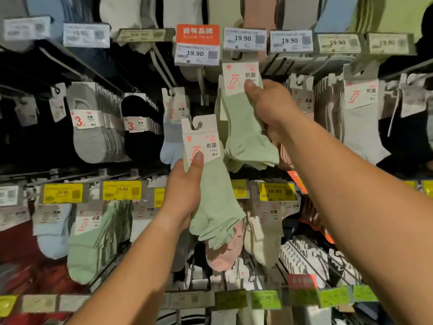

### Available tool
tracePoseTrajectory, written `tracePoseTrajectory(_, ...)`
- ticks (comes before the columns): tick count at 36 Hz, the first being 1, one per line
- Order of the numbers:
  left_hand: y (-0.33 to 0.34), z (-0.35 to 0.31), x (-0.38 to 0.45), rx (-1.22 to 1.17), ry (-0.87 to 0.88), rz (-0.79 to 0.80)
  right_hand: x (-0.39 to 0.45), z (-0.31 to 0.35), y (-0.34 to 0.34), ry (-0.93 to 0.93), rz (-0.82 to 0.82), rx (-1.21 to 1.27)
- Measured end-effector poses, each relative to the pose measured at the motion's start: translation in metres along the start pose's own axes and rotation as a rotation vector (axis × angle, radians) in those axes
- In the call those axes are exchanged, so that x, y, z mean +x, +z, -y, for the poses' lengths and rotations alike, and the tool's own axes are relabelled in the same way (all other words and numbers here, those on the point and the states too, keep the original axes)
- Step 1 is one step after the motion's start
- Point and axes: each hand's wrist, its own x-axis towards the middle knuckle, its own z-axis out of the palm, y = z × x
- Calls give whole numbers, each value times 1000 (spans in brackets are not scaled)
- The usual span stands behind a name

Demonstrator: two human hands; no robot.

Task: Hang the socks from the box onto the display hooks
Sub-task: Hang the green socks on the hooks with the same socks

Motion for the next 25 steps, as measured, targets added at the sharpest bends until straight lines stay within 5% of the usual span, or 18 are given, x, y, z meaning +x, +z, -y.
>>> tracePoseTrajectory(7,-5,0,5,9,-22,4,23,-2,10,99,-43,-82)
tracePoseTrajectory(18,-13,-6,2,8,-46,-7,36,-41,25,79,-266,-666)
tracePoseTrajectory(22,-13,-8,3,11,-44,-21,-31,-48,35,-231,-350,-439)
tracePoseTrajectory(25,-8,-9,3,12,-35,-11,-95,-67,56,-181,-190,-317)
